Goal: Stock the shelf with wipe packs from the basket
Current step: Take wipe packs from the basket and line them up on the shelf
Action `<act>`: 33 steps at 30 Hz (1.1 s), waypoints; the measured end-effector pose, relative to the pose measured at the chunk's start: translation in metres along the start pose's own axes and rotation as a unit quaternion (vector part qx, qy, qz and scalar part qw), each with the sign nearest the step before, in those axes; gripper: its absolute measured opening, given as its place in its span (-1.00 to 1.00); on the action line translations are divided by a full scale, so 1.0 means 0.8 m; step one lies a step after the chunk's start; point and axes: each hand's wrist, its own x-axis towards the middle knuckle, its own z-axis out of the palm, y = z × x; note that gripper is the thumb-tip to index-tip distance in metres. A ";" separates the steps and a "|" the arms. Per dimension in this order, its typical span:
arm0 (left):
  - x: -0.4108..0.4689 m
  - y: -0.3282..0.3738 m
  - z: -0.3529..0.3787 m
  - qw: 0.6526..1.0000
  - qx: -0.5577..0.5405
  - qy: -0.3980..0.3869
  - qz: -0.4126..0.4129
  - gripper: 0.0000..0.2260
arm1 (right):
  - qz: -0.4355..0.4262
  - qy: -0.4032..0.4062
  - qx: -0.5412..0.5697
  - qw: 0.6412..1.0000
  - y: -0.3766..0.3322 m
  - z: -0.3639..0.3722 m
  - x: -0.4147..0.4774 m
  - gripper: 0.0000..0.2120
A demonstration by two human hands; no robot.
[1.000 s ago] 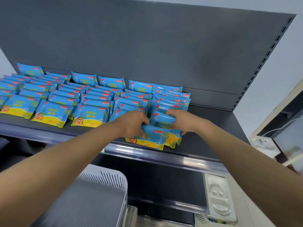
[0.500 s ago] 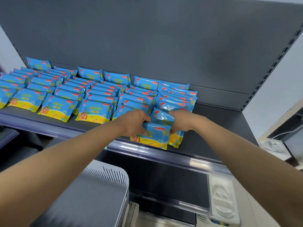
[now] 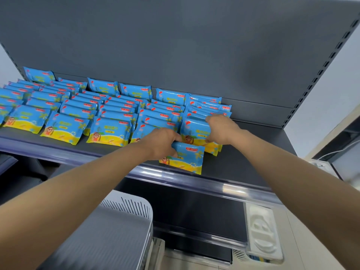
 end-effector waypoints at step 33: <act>-0.017 -0.028 -0.023 0.964 0.117 0.238 0.008 -0.58 | -0.050 0.203 0.123 0.970 -0.075 -0.063 -0.002 -0.72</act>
